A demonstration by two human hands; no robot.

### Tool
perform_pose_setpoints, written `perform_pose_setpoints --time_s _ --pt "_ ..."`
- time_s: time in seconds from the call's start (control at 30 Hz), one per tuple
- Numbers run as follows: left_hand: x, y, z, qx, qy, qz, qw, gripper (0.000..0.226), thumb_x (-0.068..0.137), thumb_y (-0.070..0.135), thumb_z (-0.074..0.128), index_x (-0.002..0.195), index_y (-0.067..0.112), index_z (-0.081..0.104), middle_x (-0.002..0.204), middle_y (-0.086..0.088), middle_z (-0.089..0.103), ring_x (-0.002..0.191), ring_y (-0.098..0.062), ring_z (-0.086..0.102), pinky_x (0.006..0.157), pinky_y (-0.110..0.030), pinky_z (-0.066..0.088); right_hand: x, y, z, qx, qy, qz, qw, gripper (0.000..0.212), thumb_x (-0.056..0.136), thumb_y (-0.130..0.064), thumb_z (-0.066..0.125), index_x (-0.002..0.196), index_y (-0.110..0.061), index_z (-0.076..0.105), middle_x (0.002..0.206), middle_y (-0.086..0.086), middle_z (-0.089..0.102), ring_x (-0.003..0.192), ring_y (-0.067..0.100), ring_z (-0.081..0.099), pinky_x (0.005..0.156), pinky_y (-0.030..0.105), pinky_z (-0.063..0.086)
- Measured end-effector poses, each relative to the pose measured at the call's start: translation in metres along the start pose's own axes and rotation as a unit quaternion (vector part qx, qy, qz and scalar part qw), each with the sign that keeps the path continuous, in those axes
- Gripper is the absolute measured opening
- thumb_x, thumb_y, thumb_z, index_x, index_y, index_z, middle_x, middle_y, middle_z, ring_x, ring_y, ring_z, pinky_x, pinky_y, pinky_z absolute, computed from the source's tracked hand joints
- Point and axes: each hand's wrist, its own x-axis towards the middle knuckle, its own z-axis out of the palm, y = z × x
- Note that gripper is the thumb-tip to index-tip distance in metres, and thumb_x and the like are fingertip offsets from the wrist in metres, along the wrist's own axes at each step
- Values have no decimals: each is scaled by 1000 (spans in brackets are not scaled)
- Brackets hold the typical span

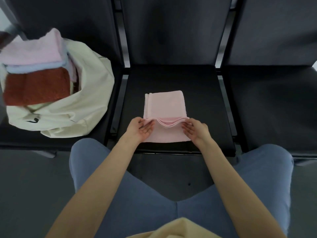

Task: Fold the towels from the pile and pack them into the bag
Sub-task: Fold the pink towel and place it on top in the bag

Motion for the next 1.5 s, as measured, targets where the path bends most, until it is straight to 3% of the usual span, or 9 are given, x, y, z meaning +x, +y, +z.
perform_pose_setpoints --time_s 0.2,0.3,0.37,0.5,0.57,0.8,0.97,1.23,1.5 --pt "20 -4 8 6 11 39 999 39 92 6 47 131 -2 46 109 -25 64 99 -31 66 83 -37 55 17 9 17 -71 55 -27 996 27 86 1 57 112 8 55 94 15 67 82 21 67 73 26 59" --pt "27 -14 4 163 34 125 978 45 92 8 54 135 7 44 113 -19 64 97 -27 67 83 -36 57 20 16 8 -221 23 -119 968 51 86 -2 60 133 -5 41 95 6 62 90 19 66 74 26 57" --pt "26 -19 -6 384 29 236 892 48 90 12 59 136 12 47 119 -9 62 99 -19 64 86 -32 55 19 18 -1 -361 -20 -206 909 48 84 -4 62 129 -10 46 97 4 62 89 13 62 76 24 54" --pt "24 -20 -35 728 -81 420 535 34 87 22 66 119 11 64 121 -1 62 111 -17 56 98 -31 45 17 25 -23 -630 -122 -300 706 50 82 -8 63 130 -11 50 127 3 55 120 19 49 104 30 40" --pt "27 -20 -43 787 -100 437 424 29 86 22 64 110 6 67 115 -5 65 107 -20 57 94 -36 48 19 30 -28 -701 -146 -315 623 56 81 -9 63 135 -10 48 138 3 48 129 21 41 110 32 29" --pt "36 -18 -43 816 -96 447 354 23 79 5 63 101 3 71 109 -9 68 105 -24 59 92 -35 48 32 35 -19 -751 -103 -392 522 50 73 4 55 121 -11 56 124 4 49 117 26 44 96 33 37" --pt "30 -13 -38 803 -74 418 418 19 76 20 65 91 10 73 93 0 70 86 -17 62 80 -34 52 32 27 -20 -718 -109 -393 564 22 80 -10 57 101 -9 63 102 3 60 94 21 54 78 29 46" --pt "5 10 -29 660 -146 322 663 9 76 15 69 71 23 66 76 7 67 74 -8 62 72 -26 47 17 -4 -29 -509 -130 -282 803 5 77 -10 62 71 -10 61 71 1 59 68 12 54 62 26 42" --pt "30 28 -3 515 -4 246 821 16 87 17 64 103 16 65 107 0 60 100 -14 56 82 -26 47 48 -19 -1 -330 -56 -208 919 26 85 -22 69 107 -9 64 97 -1 64 91 10 59 71 19 44"
